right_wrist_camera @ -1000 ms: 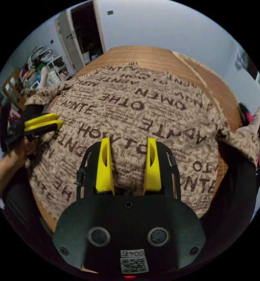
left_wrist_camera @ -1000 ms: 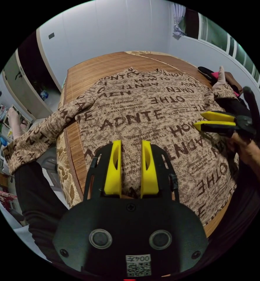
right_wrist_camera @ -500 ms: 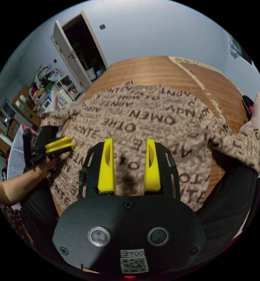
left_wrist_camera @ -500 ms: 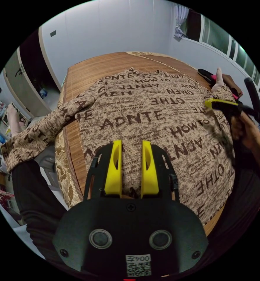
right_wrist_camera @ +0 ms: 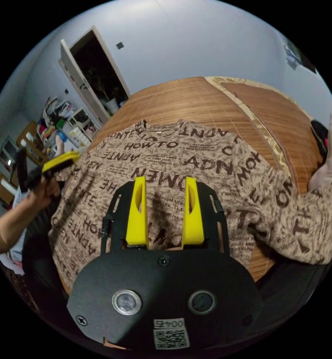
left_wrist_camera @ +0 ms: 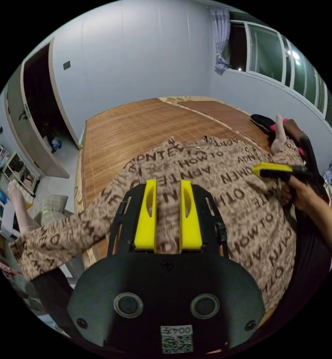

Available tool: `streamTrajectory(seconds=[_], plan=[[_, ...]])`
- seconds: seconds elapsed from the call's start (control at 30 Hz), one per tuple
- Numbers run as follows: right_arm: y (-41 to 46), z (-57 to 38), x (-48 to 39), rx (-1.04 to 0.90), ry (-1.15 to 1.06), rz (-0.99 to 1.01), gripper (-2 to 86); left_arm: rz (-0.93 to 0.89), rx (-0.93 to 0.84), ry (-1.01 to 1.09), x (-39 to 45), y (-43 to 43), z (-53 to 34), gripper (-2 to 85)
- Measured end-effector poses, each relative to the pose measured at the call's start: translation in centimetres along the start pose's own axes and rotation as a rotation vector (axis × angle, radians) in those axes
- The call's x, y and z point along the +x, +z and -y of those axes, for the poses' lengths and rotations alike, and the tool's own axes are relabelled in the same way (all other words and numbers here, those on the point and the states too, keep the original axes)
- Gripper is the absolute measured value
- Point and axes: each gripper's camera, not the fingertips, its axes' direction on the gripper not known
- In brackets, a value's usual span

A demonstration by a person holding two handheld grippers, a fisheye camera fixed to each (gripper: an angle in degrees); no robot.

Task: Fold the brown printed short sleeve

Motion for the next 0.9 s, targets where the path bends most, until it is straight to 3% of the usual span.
streamTrajectory(seconds=[0.23, 0.47, 0.7, 0.9], plan=[[2.1, 1.0, 0.4, -0.095, -0.041, -0.077, 13.8, 0.023, -0.162, -0.174, -3.4, 9.8, 6.0, 10.1], [2.9, 2.1, -0.1, -0.127, -0.114, -0.189, 13.4, 0.094, -0.206, -0.142, -3.2, 13.2, 7.1, 10.0], [3.0, 2.8, 0.1, -0.134, -0.130, -0.219, 13.5, 0.017, -0.201, -0.119, -2.1, 11.2, 7.0, 12.0], [2.5, 3.5, 1.0, -0.127, -0.107, -0.193, 13.4, -0.140, -0.165, -0.044, 4.9, 4.6, -0.6, 11.4]])
